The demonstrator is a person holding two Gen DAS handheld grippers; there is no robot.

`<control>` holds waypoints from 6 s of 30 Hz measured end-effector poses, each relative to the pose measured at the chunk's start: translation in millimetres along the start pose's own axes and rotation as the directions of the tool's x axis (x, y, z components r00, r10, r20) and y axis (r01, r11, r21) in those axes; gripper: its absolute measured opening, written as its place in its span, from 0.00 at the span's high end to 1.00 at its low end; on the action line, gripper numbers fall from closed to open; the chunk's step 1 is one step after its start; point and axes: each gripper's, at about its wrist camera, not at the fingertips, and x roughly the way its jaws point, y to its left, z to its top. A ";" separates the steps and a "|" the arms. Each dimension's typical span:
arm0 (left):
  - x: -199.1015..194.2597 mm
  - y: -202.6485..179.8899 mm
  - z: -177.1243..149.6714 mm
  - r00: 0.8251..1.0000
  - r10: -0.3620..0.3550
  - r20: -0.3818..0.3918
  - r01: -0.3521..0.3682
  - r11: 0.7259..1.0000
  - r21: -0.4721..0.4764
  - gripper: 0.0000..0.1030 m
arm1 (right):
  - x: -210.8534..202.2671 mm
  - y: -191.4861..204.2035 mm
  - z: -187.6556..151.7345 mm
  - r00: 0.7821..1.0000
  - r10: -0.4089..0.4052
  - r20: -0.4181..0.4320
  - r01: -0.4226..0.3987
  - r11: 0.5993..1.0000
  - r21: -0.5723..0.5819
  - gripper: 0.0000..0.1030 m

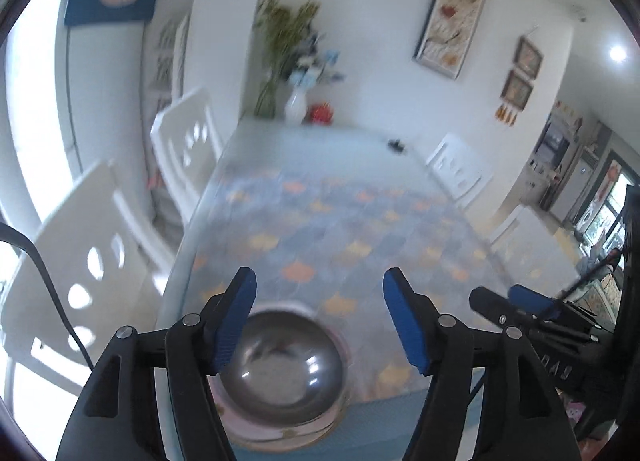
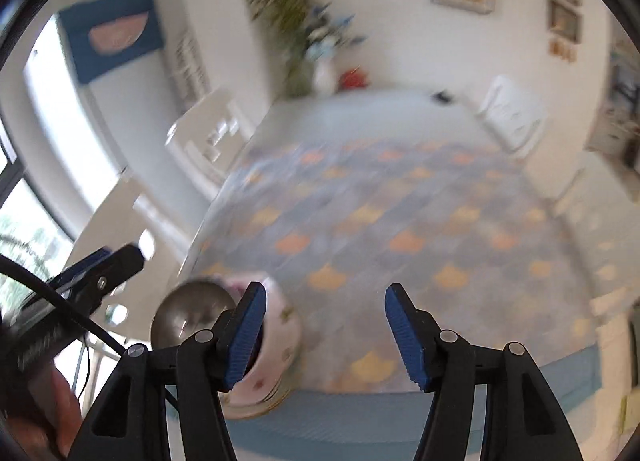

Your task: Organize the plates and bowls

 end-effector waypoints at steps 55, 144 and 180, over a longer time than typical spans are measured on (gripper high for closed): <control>18.3 -159.2 -31.2 0.976 0.159 -0.151 -0.161 0.987 0.002 0.32 | -19.1 -148.9 -12.3 0.990 0.014 -0.143 -0.015 1.000 -0.006 0.20; 52.2 -156.1 -10.3 0.853 0.508 -0.121 -0.510 0.860 0.018 0.32 | 16.1 -106.2 17.9 0.994 -0.021 -0.108 -0.011 0.958 -0.288 0.20; 110.3 -139.0 3.6 0.824 0.546 -0.153 -0.512 0.832 0.214 0.29 | 67.2 -108.6 15.4 0.956 -0.150 -0.254 0.116 0.983 -0.143 0.20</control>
